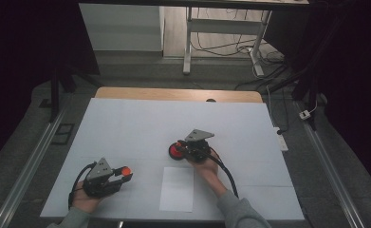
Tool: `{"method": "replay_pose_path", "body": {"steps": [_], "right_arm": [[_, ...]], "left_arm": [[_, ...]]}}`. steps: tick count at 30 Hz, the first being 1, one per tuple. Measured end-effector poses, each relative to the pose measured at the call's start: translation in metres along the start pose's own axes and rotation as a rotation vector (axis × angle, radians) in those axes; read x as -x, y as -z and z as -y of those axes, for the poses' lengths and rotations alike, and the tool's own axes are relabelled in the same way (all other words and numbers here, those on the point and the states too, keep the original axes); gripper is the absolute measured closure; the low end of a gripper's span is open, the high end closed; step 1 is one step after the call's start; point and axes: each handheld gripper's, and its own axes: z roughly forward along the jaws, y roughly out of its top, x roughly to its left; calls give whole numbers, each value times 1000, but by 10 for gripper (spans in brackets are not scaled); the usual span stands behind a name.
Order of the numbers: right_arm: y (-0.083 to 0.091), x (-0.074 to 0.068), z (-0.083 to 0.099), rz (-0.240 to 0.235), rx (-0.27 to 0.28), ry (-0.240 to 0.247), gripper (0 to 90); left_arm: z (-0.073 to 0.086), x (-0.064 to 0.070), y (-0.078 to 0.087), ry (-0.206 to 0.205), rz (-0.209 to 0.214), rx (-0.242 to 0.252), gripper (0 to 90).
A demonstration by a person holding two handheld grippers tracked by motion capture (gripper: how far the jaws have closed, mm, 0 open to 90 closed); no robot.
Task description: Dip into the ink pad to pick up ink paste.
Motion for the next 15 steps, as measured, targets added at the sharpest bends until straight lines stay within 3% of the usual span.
{"method": "replay_pose_path", "body": {"steps": [5,15], "right_arm": [[-6,-2,3,2,-38,18,723],[-5,-5,5,22,-31,31,725]], "left_arm": [[0,1,0,-1,-1,0,647],[0,3,-1,-3,-4,-3,647]]}}
